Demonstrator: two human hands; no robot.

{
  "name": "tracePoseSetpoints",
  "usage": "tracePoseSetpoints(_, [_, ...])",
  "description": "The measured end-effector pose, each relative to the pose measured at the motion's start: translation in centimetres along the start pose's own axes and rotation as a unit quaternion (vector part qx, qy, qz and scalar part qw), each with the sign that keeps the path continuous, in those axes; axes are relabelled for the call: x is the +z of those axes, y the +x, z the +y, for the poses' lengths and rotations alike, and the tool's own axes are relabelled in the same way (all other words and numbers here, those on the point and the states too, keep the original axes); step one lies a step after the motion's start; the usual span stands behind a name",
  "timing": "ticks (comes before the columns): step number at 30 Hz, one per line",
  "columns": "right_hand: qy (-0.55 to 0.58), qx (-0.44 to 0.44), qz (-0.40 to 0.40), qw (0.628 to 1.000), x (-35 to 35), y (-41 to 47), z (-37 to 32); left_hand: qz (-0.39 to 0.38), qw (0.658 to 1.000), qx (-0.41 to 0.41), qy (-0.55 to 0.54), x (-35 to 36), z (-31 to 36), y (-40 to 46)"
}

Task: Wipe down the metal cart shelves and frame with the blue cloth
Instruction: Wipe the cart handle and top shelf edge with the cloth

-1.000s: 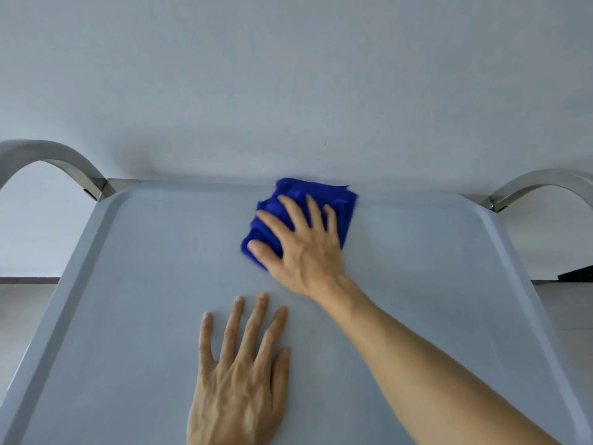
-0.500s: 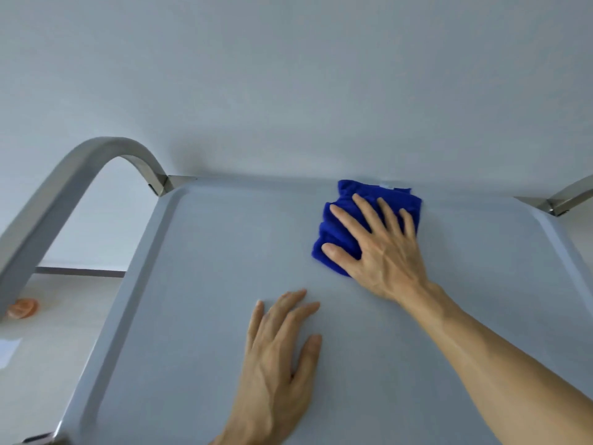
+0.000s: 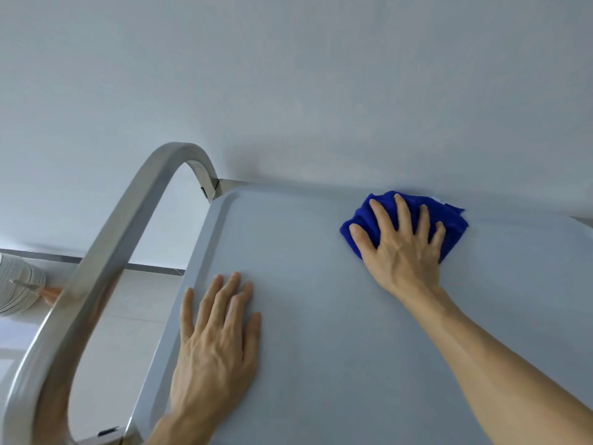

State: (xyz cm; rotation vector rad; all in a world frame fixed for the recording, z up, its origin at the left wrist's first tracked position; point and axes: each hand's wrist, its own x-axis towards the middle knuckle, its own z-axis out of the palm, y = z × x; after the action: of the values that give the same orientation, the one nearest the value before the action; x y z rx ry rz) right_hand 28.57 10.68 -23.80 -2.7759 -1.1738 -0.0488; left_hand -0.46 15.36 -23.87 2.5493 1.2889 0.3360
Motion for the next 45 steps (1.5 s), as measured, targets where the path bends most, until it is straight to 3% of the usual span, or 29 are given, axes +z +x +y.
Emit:
tracePoseSetpoints(5, [0.021,-0.050,0.005,0.999,0.6,0.5,-8.4,0.001,1.000,0.006,-0.004,-0.2,-0.1,0.1])
tracePoseSetpoints(9, [0.043,-0.248,-0.029,0.967,1.2,0.0,-14.1,-0.003,1.000,0.006,-0.009,-0.4,-0.4,0.1])
tracePoseSetpoints(14, [0.051,-0.335,-0.048,0.940,0.6,-0.2,-12.3,-0.007,1.000,0.015,0.004,-0.6,-0.8,0.3])
tracePoseSetpoints(20, [0.045,-0.256,0.004,0.966,0.5,0.1,-8.3,0.029,0.999,0.032,0.008,-0.1,-0.9,0.1])
tracePoseSetpoints(28, [0.016,-0.173,0.029,0.984,1.5,2.7,-16.8,0.052,0.998,0.034,0.003,0.3,-0.7,0.1])
tracePoseSetpoints(32, [0.032,-0.248,0.015,0.968,1.4,0.8,-18.5,0.039,0.998,0.022,-0.043,-0.2,-0.6,0.2])
tracePoseSetpoints(36, [0.035,-0.312,-0.040,0.949,1.0,-1.0,-16.9,0.079,0.982,-0.004,-0.172,-0.7,-0.7,0.1])
tracePoseSetpoints(41, [0.049,-0.308,-0.059,0.948,0.2,-4.2,-13.7,0.131,0.948,-0.051,-0.287,-1.4,-0.7,-0.2])
tracePoseSetpoints(45, [0.042,-0.291,-0.065,0.953,-0.6,-7.7,-10.6,0.149,0.939,-0.078,-0.300,-1.7,-1.1,-0.4])
